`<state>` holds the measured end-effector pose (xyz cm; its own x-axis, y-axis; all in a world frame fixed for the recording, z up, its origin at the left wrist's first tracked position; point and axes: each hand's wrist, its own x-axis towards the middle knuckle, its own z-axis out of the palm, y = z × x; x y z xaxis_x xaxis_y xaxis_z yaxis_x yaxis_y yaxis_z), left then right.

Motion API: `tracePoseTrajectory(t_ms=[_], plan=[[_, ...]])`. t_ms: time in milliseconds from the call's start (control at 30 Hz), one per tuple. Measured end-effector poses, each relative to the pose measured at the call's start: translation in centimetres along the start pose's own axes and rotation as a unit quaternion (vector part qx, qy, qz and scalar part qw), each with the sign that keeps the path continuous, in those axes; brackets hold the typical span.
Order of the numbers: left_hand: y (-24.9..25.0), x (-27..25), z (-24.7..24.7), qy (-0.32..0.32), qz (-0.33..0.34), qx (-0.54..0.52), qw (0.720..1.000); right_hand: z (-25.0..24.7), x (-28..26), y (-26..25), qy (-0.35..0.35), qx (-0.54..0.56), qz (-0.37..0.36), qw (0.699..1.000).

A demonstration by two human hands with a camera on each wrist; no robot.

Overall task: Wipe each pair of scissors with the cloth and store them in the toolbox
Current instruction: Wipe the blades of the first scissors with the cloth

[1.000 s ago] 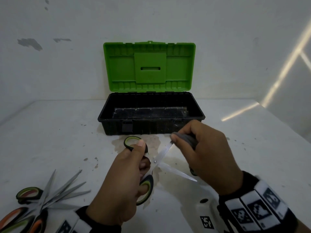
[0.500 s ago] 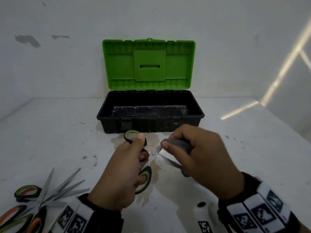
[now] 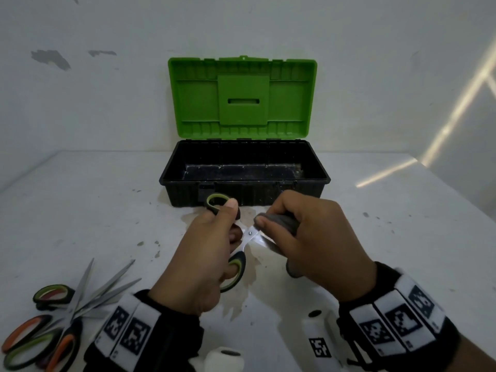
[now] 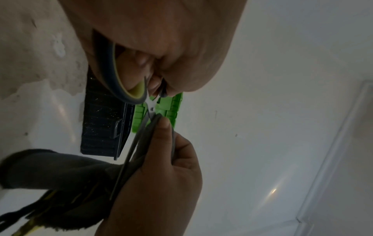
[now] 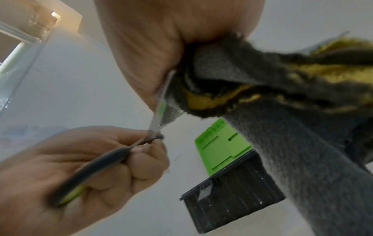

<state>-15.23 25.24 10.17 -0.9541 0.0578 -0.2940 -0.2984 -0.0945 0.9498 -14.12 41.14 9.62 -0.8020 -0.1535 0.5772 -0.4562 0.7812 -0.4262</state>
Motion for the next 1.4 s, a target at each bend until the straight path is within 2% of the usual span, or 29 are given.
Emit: tracePoseTrajectory(t_ms=[67, 200, 400, 567, 767, 967, 1133, 1400], plan=[[0.2, 0.3, -0.1, -0.009, 0.017, 0.001, 1.0, 0.0, 0.2, -0.1, 0.005, 0.002, 0.003, 1.0], [0.4, 1.0, 0.0, -0.009, 0.031, -0.001, 0.999, -0.2, 1.5, 1.4, 0.063, -0.008, 0.038, 0.997], [0.9, 1.5, -0.4, -0.027, 0.044, -0.037, 0.998, 0.0, 1.3, 0.3, 0.054, -0.015, -0.002, 0.998], [1.0, 1.7, -0.7, -0.026, 0.052, -0.033, 0.998, 0.2, 2.2, 1.6, 0.106, -0.01, 0.047, 0.993], [1.1, 2.0, -0.8, -0.025, 0.058, -0.047, 0.997, 1.0, 1.5, -0.2, 0.077, -0.012, 0.01, 0.997], [0.7, 1.8, -1.0, -0.015, 0.057, -0.034, 0.998, 0.9, 2.5, 1.9, 0.119, 0.006, 0.062, 0.991], [1.2, 1.5, -1.0, -0.017, 0.061, -0.066, 0.996, 0.8, 2.1, 0.3, 0.101, -0.005, 0.018, 0.995], [0.8, 1.2, -1.2, -0.009, 0.028, -0.079, 0.996, -0.7, 2.8, 1.9, 0.156, 0.102, 0.102, 0.977]])
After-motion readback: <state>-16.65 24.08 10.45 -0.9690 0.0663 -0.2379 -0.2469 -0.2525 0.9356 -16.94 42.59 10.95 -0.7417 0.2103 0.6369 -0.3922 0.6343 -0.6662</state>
